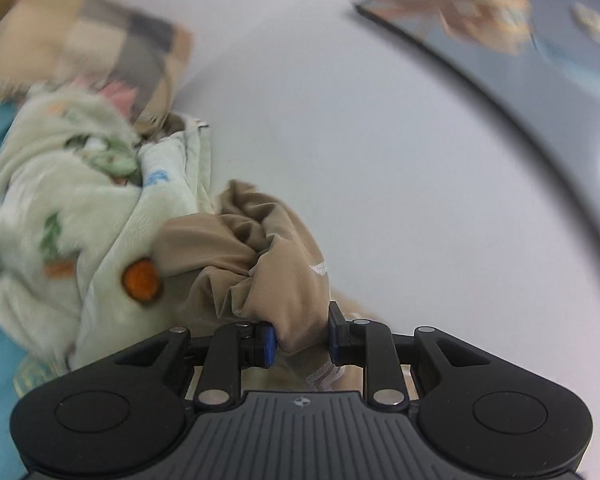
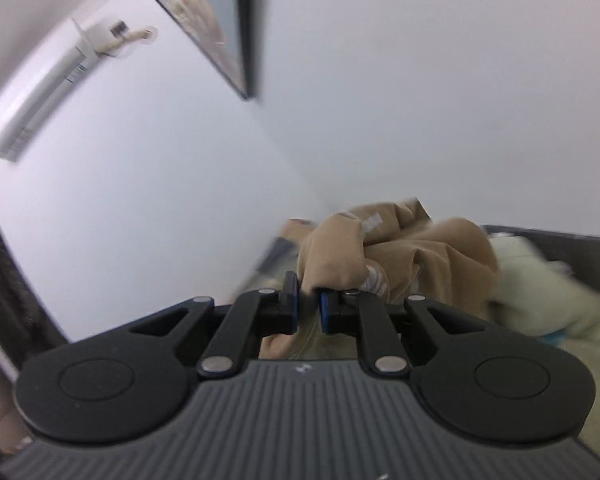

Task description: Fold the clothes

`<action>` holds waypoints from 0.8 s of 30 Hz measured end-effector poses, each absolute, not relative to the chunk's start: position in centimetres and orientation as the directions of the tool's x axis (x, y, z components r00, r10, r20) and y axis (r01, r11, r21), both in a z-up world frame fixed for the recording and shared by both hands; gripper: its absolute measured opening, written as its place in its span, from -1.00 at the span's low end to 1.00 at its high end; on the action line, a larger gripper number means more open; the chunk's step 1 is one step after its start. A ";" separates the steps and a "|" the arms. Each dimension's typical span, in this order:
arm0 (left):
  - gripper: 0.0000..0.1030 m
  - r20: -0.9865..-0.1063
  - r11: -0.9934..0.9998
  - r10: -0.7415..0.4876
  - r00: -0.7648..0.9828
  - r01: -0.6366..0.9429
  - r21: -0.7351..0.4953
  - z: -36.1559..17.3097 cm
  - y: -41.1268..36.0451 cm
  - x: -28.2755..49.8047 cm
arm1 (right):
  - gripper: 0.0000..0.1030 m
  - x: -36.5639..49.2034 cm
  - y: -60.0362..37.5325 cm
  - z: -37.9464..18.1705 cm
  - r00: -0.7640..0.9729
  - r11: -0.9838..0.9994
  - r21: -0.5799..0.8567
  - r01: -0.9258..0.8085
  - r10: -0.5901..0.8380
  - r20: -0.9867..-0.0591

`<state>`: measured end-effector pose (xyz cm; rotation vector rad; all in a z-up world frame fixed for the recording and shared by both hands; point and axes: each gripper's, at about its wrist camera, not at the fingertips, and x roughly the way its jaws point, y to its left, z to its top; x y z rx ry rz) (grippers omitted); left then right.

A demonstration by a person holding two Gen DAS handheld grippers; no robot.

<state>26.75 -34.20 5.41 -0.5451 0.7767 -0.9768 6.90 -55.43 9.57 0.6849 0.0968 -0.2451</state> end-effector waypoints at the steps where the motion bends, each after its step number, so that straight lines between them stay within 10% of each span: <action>1: -0.51 -0.353 0.481 -0.876 0.329 0.545 -0.686 4.1 -35.0 26.3 | -0.73 7.0 -55.6 8.0 0.953 0.743 0.597 0.303 -0.217 -0.213; 12: -0.37 -0.529 0.577 -0.795 0.296 0.637 -0.510 -8.7 -31.1 19.8 | -0.63 4.4 -52.5 -5.5 0.853 0.695 0.555 0.456 -0.164 -0.496; 14: -0.02 -0.542 0.589 -0.782 0.308 0.651 -0.479 -8.6 -30.3 19.4 | -0.20 4.1 -52.2 -5.3 0.836 0.699 0.536 0.474 -0.165 -0.524; 16: 0.48 -0.550 0.599 -0.770 0.324 0.664 -0.447 -7.9 -29.5 18.9 | 0.76 3.5 -51.6 -4.5 0.835 0.718 0.515 0.468 -0.167 -0.525; 24: 0.99 -0.446 0.587 -0.782 0.436 0.756 -0.290 -0.9 -24.5 12.7 | 0.74 0.2 -48.2 0.8 0.854 0.799 0.404 0.445 -0.244 -0.460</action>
